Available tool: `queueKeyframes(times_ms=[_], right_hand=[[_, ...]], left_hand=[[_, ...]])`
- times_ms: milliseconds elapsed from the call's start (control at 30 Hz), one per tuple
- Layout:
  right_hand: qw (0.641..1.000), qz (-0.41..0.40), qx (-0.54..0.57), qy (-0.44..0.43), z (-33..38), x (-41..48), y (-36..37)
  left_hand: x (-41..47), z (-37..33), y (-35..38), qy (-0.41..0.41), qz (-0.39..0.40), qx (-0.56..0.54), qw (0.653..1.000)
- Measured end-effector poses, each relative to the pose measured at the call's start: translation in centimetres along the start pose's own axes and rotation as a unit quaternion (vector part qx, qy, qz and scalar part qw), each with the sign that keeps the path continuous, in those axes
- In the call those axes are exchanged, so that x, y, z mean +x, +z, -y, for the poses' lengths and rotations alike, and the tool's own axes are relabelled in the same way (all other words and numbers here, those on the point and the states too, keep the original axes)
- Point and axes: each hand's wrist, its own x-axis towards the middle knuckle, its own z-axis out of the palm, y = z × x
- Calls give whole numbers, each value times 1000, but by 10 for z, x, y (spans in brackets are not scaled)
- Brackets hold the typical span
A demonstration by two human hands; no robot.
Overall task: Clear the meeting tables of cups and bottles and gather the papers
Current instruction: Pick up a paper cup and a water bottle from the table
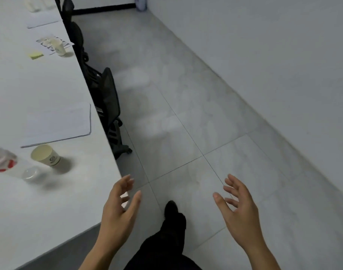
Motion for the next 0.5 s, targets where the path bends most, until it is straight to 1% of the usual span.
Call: queueKeyframes(times_ms=[100, 167, 333, 400, 500], right_hand=[[999, 29, -23, -14, 18, 96, 1], [998, 35, -30, -34, 41, 159, 1], [996, 66, -5, -66, 92, 300, 18], [992, 101, 3, -74, 102, 350, 39], [982, 169, 3, -89, 112, 423, 86]], left_hand=[[86, -22, 29, -12, -22, 4, 1000], [140, -46, 39, -3, -35, -1, 999], [259, -99, 43, 10, -75, 13, 997], [298, -106, 41, 0, -105, 15, 994], [345, -103, 40, -36, -173, 33, 984]])
